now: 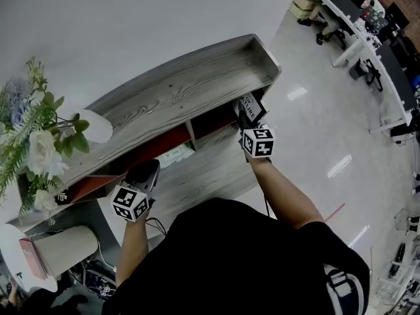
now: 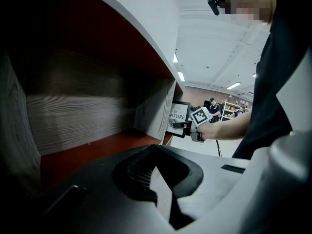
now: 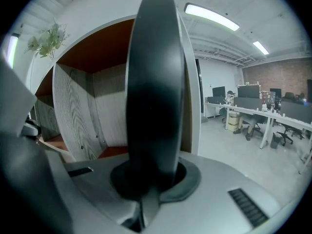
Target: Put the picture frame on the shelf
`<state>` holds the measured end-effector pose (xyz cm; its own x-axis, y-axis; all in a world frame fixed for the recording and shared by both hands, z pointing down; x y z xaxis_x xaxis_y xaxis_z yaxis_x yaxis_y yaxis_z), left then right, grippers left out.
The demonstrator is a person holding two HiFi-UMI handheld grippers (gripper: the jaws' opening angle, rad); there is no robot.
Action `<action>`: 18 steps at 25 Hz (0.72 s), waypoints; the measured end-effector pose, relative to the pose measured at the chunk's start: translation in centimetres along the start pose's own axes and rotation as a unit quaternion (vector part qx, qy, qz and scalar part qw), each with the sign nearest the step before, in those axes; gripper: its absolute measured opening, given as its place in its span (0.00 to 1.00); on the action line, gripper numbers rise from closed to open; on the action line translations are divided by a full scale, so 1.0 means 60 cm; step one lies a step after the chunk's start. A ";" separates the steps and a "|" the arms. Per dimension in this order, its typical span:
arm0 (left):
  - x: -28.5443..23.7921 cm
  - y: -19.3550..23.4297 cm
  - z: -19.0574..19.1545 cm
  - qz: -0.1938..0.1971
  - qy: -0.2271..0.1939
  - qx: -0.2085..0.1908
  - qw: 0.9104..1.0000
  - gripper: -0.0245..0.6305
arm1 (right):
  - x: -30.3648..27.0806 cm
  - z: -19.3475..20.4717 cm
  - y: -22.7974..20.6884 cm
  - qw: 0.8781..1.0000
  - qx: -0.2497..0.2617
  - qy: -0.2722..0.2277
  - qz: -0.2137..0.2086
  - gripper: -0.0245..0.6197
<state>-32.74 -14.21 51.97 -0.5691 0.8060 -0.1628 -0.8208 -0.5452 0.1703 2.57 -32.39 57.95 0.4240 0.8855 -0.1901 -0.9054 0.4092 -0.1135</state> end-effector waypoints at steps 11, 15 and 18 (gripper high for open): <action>0.001 0.003 0.003 -0.004 0.006 0.000 1.000 0.07 | -0.025 -0.001 0.002 1.000 -0.001 -0.008 -0.001 0.07; 0.002 0.004 -0.001 -0.004 0.005 -0.002 1.000 0.07 | -0.034 0.001 0.003 1.000 -0.002 -0.011 0.001 0.07; 0.004 0.007 -0.001 -0.008 0.008 -0.003 1.000 0.07 | -0.042 0.001 0.004 1.000 0.000 -0.013 0.000 0.07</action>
<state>-33.26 -14.25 51.93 -0.5567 0.8107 -0.1812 -0.8300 -0.5336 0.1624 1.28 -34.49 58.45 0.4233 0.8909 -0.1645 -0.9054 0.4093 -0.1130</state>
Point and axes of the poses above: the fingertips, and each gripper's own axes: x backward along the fingers, y to its left, z out of its underside, the point moved 8 cm from there along x, backward along the fingers, and after that the axes turned 15 degrees about -y, right-handed, at the moved point
